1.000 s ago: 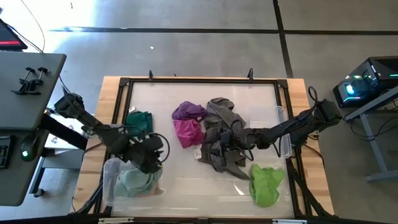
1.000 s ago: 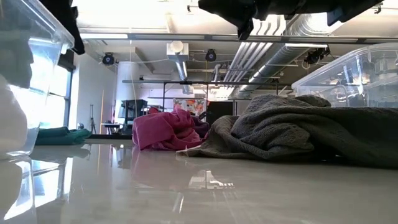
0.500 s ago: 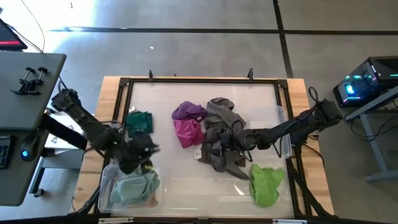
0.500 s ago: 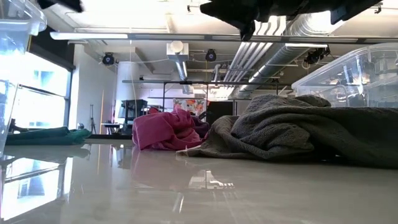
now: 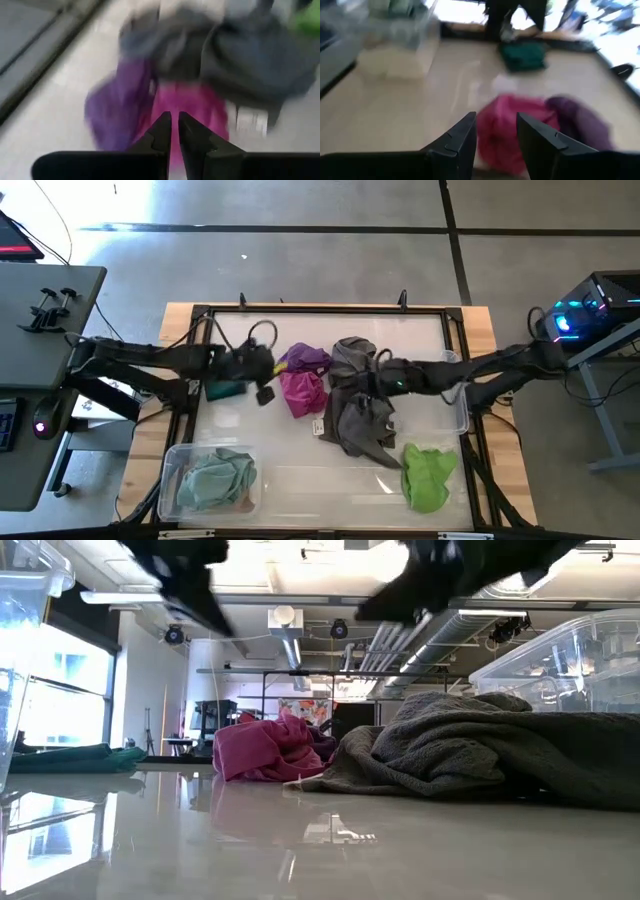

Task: Sort microfiber towel by color & place in baskets
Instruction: Put the green microfiber towel into the bottom transparent bin

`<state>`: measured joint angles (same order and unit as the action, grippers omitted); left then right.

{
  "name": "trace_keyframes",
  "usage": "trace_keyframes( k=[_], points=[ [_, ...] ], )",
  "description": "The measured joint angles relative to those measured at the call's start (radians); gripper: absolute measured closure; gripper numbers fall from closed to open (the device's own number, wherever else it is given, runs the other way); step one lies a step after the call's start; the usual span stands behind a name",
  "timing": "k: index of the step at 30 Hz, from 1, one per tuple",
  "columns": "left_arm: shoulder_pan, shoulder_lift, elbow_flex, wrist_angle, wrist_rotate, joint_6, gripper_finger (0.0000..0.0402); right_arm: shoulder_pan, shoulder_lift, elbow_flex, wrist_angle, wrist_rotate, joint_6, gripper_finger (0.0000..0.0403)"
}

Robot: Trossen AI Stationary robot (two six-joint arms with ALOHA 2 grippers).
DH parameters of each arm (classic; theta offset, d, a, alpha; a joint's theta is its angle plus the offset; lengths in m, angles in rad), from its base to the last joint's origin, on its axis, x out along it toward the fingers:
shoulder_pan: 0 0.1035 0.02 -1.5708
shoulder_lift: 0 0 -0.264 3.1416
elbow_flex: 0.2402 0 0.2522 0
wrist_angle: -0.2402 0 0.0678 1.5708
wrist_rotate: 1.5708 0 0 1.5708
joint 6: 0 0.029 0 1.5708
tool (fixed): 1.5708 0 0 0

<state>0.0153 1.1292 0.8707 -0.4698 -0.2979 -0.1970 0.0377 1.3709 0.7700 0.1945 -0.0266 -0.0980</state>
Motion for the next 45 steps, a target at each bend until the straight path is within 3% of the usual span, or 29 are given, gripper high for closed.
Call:
trace_keyframes(
  k=[2, 5, 10, 17, 23, 30, 36, 38, 41, 43, 45],
  points=[
    [0.06, 0.004, -0.05, 0.161, 0.023, 0.075, 0.0388, -0.049, 0.043, 0.0, 0.004, -0.065, -0.044, 0.0268],
    [0.118, 0.014, -0.102, 0.295, 0.023, 0.181, 0.0394, -0.118, 0.093, 0.0, 0.007, -0.066, -0.108, 0.0268],
    [0.144, 0.012, -0.122, 0.313, 0.026, 0.202, 0.0399, -0.2, 0.135, 0.0, 0.076, -0.053, -0.129, 0.0268],
    [0.127, 0.053, -0.122, 0.335, 0.027, 0.149, 0.0399, -0.219, 0.244, 0.0, 0.238, -0.069, -0.141, 0.0242],
    [0.099, 0.172, -0.122, 0.403, 0.027, 0.168, 0.0377, -0.165, 0.301, 0.0, 0.284, -0.081, -0.067, 0.0204],
    [0.028, 0.283, -0.122, 0.404, 0.02, 0.074, 0.034, -0.051, 0.17, 0.0, 0.115, -0.078, 0.125, 0.0207],
    [-0.049, 0.303, -0.122, 0.457, -0.172, 0.085, 0.0336, 0.123, 0.028, 0.007, 0.107, -0.032, 0.075, 0.0214],
    [-0.071, 0.302, -0.122, 0.475, -0.233, 0.086, 0.0335, 0.185, -0.022, 0.037, 0.005, -0.017, 0.094, 0.0215],
    [-0.098, 0.3, -0.122, 0.484, -0.29, 0.096, 0.0335, 0.291, -0.083, 0.136, -0.255, 0.112, 0.199, 0.0215],
    [-0.11, 0.301, -0.121, 0.491, -0.304, 0.105, 0.0335, 0.356, -0.097, 0.229, -0.483, 0.202, 0.332, 0.0215],
    [-0.119, 0.302, -0.121, 0.491, -0.313, 0.113, 0.0335, 0.407, -0.095, 0.316, -0.705, 0.214, 0.522, 0.0215]
  ],
)
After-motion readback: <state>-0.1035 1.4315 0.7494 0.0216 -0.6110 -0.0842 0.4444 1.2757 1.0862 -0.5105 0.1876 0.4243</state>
